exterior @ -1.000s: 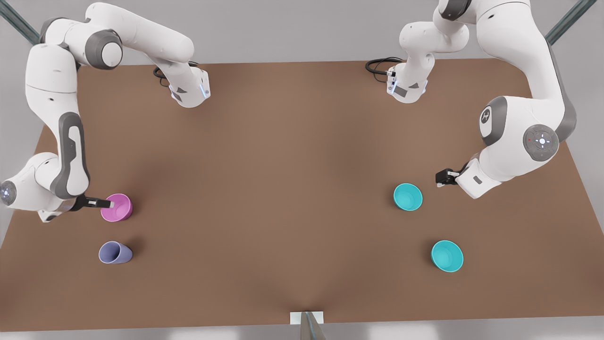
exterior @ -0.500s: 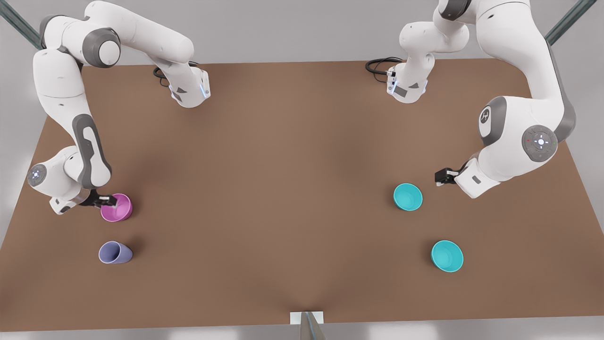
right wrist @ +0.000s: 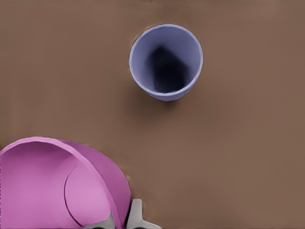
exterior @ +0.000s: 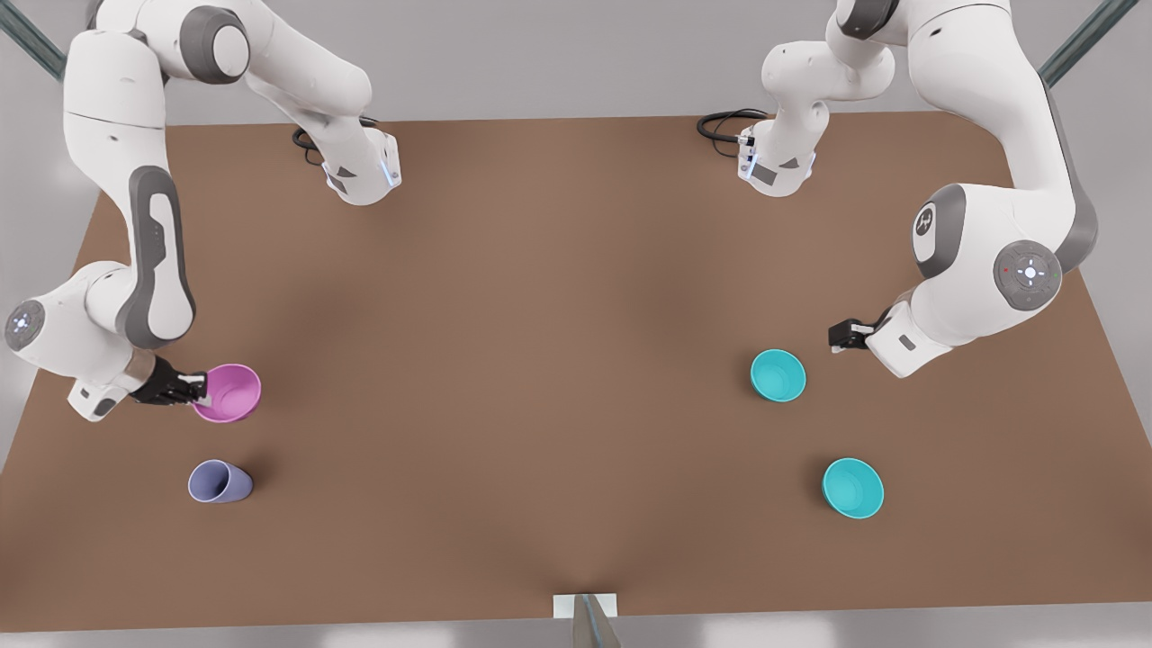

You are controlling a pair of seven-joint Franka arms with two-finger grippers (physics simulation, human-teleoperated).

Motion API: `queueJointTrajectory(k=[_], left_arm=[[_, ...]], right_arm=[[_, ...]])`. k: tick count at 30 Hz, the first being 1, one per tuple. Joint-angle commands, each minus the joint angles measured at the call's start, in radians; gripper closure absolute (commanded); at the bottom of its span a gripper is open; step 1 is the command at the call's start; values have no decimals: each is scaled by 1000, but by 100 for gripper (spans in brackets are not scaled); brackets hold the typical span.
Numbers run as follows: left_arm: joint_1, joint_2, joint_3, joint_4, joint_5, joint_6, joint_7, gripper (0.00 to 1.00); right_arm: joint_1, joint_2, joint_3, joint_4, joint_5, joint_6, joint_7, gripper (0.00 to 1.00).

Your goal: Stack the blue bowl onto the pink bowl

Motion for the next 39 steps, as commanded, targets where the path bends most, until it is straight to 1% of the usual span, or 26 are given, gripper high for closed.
queueJointTrajectory(k=[1, 3, 4, 5, 7, 8, 9, 10, 13, 16, 18, 20, 27, 28, 29, 32, 34, 35, 36, 37, 39], left_arm=[[0, -1, 0, 1, 1, -1, 0, 0], [-1, -4, -2, 1, -1, -4, -3, 0], [-2, -6, -3, 1, -1, -30, -3, 0], [-2, -6, -2, 1, -1, -32, -1, 0], [-2, -6, -2, 1, -1, -32, -3, 0], [-3, -4, -2, -1, -1, -32, -3, 0], [-3, -4, -2, 1, -1, -34, -1, 0], [-3, -4, -2, -1, -1, -34, -1, 0], [-3, -3, -2, 1, -2, -58, -1, 0], [-3, 0, -2, 1, -1, -57, -1, 0], [0, -1, -2, -1, -2, -58, 0, 0], [0, 2, 0, -1, -2, -58, 0, 0], [-2, 2, -2, 4, -5, -60, 0, 0], [-3, 2, -2, 2, -5, -67, -3, 0], [-2, 2, 0, 4, -4, -67, 0, 0], [-3, 0, -2, 5, -5, -69, -1, 0], [2, 7, 0, 4, -5, -69, -1, 0], [2, 8, 0, 4, -5, -67, -3, 0], [0, 11, 0, 4, -5, -67, -1, 0], [0, 13, 0, 4, -7, -67, -3, 0], [-3, 80, 0, 5, -9, -60, -4, 0]], right_arm=[[104, -8, 1, 41, 37, -367, 339, 79], [313, 0, 1, 98, 65, -365, 682, 79], [371, 18, -1, 135, 86, -364, 754, 79], [443, 69, 1, 207, 103, -356, 848, 79], [532, 182, -1, 362, 140, -355, 971, 79], [557, 220, -1, 409, 151, -355, 1017, 79], [601, 300, -1, 500, 149, -351, 1101, 79], [625, 339, -1, 525, 151, -327, 1129, 79], [721, 429, -1, 529, 148, -138, 1230, 79], [783, 477, -1, 540, 149, -13, 1336, 79], [821, 540, -4, 624, 145, 0, 1423, 79], [873, 564, -14, 630, 122, 63, 1469, 79], [924, 581, -21, 614, -12, 127, 1532, 79], [922, 581, -21, 614, -12, 129, 1532, 50], [922, 584, -21, 615, -13, 129, 1531, 0], [919, 587, -21, 623, -13, 130, 1529, 0], [881, 570, -19, 630, -6, 90, 1523, 0], [852, 564, -14, 652, -3, 40, 1520, 0], [812, 560, -2, 690, -1, -69, 1497, 0], [789, 534, -2, 695, -1, -137, 1447, 0], [712, 515, -7, 684, -4, -232, 1209, 0]])
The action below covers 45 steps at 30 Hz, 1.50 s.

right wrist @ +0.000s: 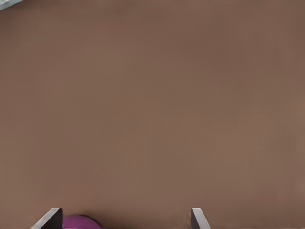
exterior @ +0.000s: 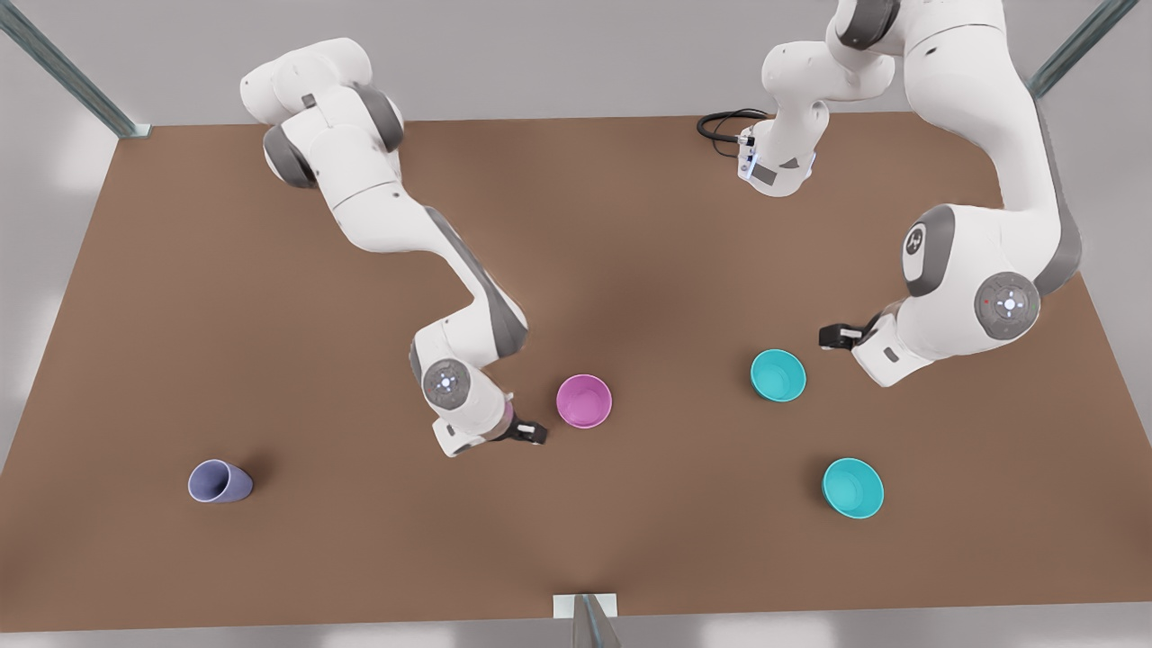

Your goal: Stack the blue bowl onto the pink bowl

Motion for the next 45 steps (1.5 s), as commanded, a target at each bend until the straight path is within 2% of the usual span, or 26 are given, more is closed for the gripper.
queueJointTrajectory(k=[1, 2, 3, 5, 6, 7, 10, 11, 12, 14, 16, 18, 22, 24, 26, 30, 33, 34, 35, 38, 40, 42, 45], left_arm=[[6, 44, 0, 0, -1, 15, -3, 0], [29, 72, 0, 0, -3, 38, -3, 0], [39, 115, 1, 0, 2, 58, -5, 0], [53, 181, 0, -14, -3, 199, 0, 0], [61, 176, 5, -132, -21, 386, 18, 0], [63, 176, 5, -199, -75, 490, 47, 0], [82, 193, 5, -316, -113, 601, 212, 0], [84, 213, 5, -316, -115, 605, 216, 0], [89, 221, 5, -316, -115, 619, 218, 0], [87, 233, 5, -319, -115, 624, 218, 0], [89, 245, 5, -350, -115, 624, 218, 0], [89, 245, 5, -360, -115, 621, 218, 28], [87, 245, 5, -380, -113, 612, 219, 33], [82, 245, 5, -388, -113, 610, 215, 61], [84, 244, 5, -388, -115, 608, 210, 79], [67, 228, 5, -376, -124, 602, 198, 79], [30, 175, -5, -301, -155, 481, 0, 79], [6, 184, -35, -200, -150, 374, -92, 79], [-17, 224, -35, -80, -150, 291, -176, 79], [-206, 368, -35, 201, -148, 276, -469, 79], [-321, 432, -35, 308, -150, 277, -554, 79], [-395, 485, -35, 348, -151, 277, -690, 79], [-421, 526, -40, 354, -155, 282, -767, 79]], right_arm=[[-121, -41, -6, 7, 5, -296, -352, 0], [-238, -58, -9, 8, -12, -370, -644, 0], [-296, -78, -27, 16, -110, -413, -807, 0], [-356, -249, -46, 16, -243, -546, -951, 0], [-385, -427, -46, -67, -259, -548, -951, 0], [-387, -596, -44, -188, -277, -548, -948, 0], [-388, -880, -46, -404, -263, -548, -879, 0], [-385, -934, -46, -461, -263, -539, -812, 0], [-385, -928, -44, -467, -263, -536, -810, 0], [-382, -733, -43, -302, -239, -582, -815, 0], [-371, -715, -36, -291, -239, -582, -808, 0], [-374, -622, -46, -233, -234, -595, -816, 0], [-385, -583, -46, -145, -243, -628, -824, 0], [-381, -581, -44, -142, -248, -626, -813, 0], [-379, -581, -43, -142, -236, -628, -810, 0], [-379, -583, -41, -144, -233, -628, -810, 0], [-374, -587, -36, -147, -246, -628, -733, 0], [-374, -587, -38, -148, -242, -631, -745, 0], [-376, -587, -38, -148, -242, -631, -745, 0], [-376, -584, -39, -148, -237, -628, -745, 0], [-376, -583, -39, -148, -239, -628, -747, 0], [-376, -583, -39, -148, -239, -628, -747, 0], [-378, -583, -39, -151, -239, -631, -747, 0]])
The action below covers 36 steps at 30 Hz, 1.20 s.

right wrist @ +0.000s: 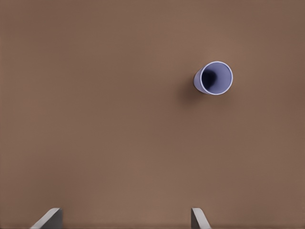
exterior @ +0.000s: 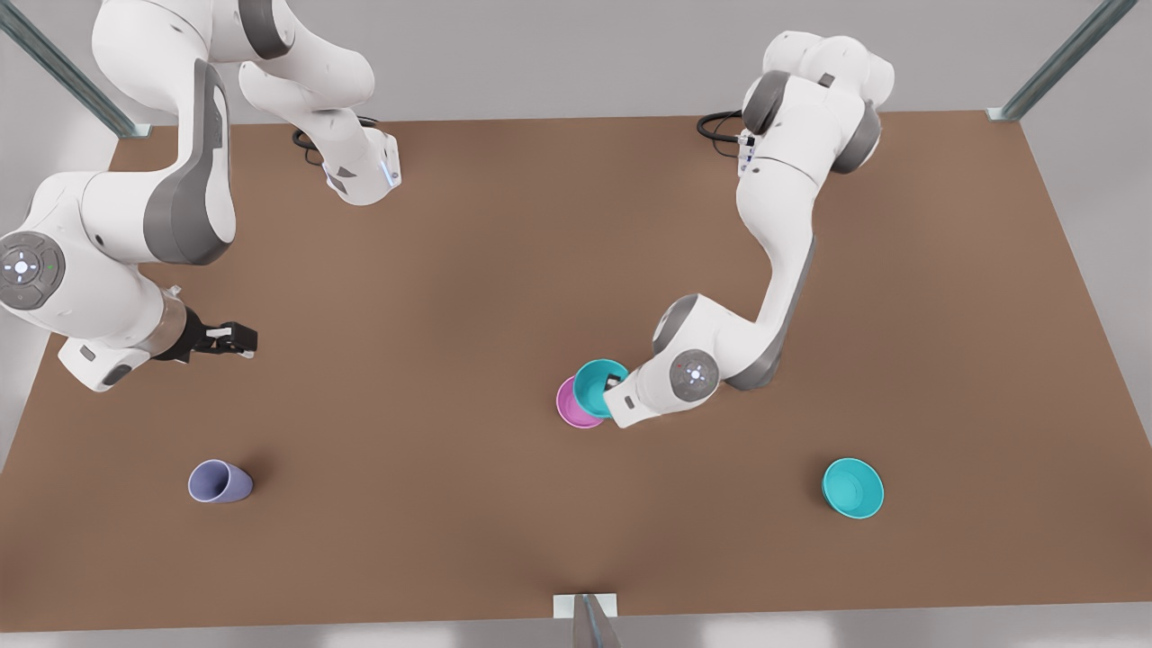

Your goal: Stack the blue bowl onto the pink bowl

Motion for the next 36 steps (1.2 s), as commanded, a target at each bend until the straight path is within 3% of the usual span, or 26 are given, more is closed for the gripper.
queueJointTrajectory(k=[1, 15, 31, 32, 33, 34, 36], left_arm=[[-8, 16, -2, 6, -6, -8, -558, 79], [-14, 51, -3, 6, -94, 93, -558, 79], [-14, 72, -3, -13, -97, 73, -556, 79], [-14, 74, -3, -13, -97, 73, -556, 71], [-14, 72, -3, -13, -97, 73, -555, 12], [-13, 69, -3, -13, -97, 69, -553, 0], [21, 16, 0, -2, -86, -100, -552, 0]], right_arm=[[-1, -1, 0, 0, 1, 0, -35, 0], [-1, 0, 0, -3, 2, 0, -35, 0], [-1, 0, -2, -5, 2, -3, -35, 0], [-1, 0, 0, -5, 2, -3, -35, 0], [-1, 0, -2, -6, 2, -3, -35, 0], [-1, 0, 0, -5, 1, -3, -35, 0], [-1, 0, -2, -6, 2, -3, -35, 0]])
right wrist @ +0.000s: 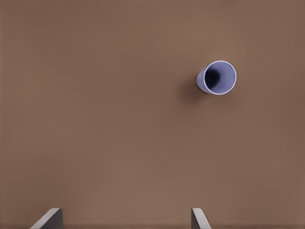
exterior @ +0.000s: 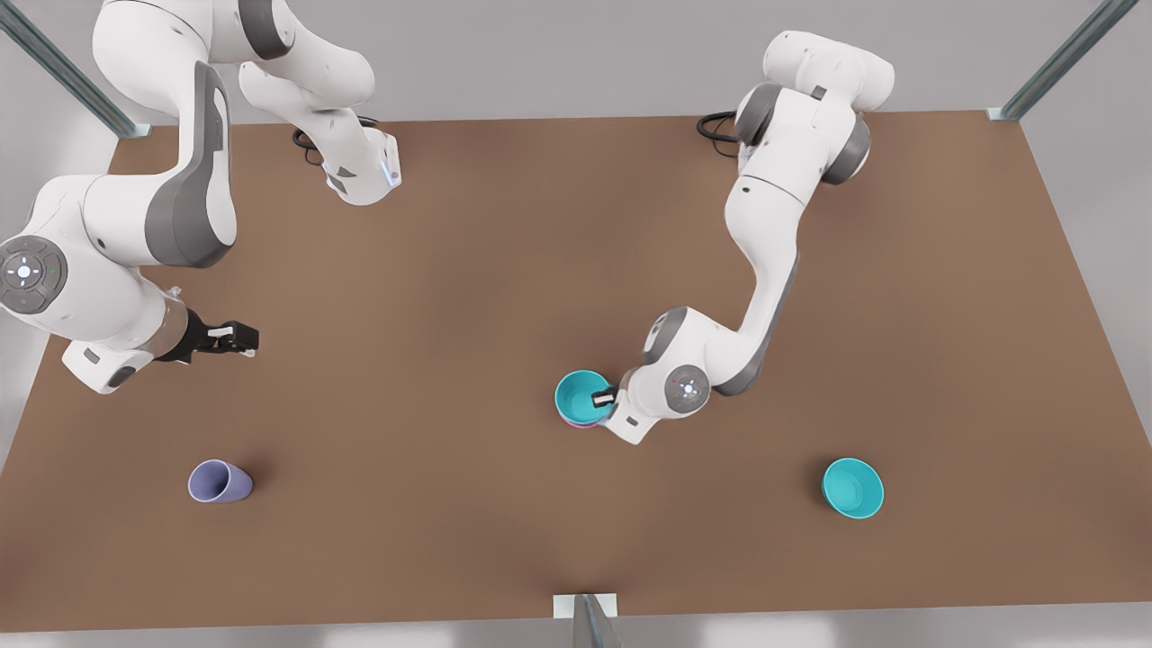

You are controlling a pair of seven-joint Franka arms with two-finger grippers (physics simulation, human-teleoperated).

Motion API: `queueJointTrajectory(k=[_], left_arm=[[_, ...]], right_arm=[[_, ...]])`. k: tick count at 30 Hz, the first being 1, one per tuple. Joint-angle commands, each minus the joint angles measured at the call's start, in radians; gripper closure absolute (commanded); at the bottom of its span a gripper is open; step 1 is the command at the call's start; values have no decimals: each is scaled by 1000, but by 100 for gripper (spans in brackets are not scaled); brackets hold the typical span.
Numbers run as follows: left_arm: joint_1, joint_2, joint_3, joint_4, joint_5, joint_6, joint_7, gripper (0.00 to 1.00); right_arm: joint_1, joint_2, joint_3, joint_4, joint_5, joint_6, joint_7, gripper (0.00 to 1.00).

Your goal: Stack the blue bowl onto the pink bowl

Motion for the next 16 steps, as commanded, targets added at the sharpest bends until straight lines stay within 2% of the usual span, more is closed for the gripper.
queueJointTrajectory(k=[1, 2, 3, 4, 5, 7, 8, 9, 11, 16], left_arm=[[61, -97, 4, 8, 66, -307, -72, 0], [136, -187, 4, 81, 177, -569, 18, 0], [189, -238, 5, 166, 287, -744, 226, 0], [224, -295, 7, 175, 419, -781, 502, 0], [244, -296, 28, 176, 449, -778, 641, 0], [305, -333, 39, 172, 444, -774, 671, 0], [336, -469, 50, -24, 372, -608, 669, 0], [316, -638, 85, -298, 338, -409, 671, 0], [314, -606, 103, -218, 309, -544, 671, 0], [322, -589, 102, -199, 306, -568, 671, 0]], right_arm=[[0, -1, -1, 0, 1, -1, -5, 0], [0, -1, -1, 2, 1, -1, -5, 0], [0, -1, -1, 0, 1, -1, -5, 0], [0, -1, -1, 0, 1, -1, -5, 0], [0, -1, -1, 0, 1, -1, -5, 0], [0, -1, -1, 0, 1, -1, -5, 0], [0, -1, -1, 0, 1, -1, -5, 0], [0, -1, -1, 0, 1, -1, -5, 0], [0, -1, 1, 0, 1, -1, -5, 0], [0, -1, -1, 0, 1, -1, -5, 0]])
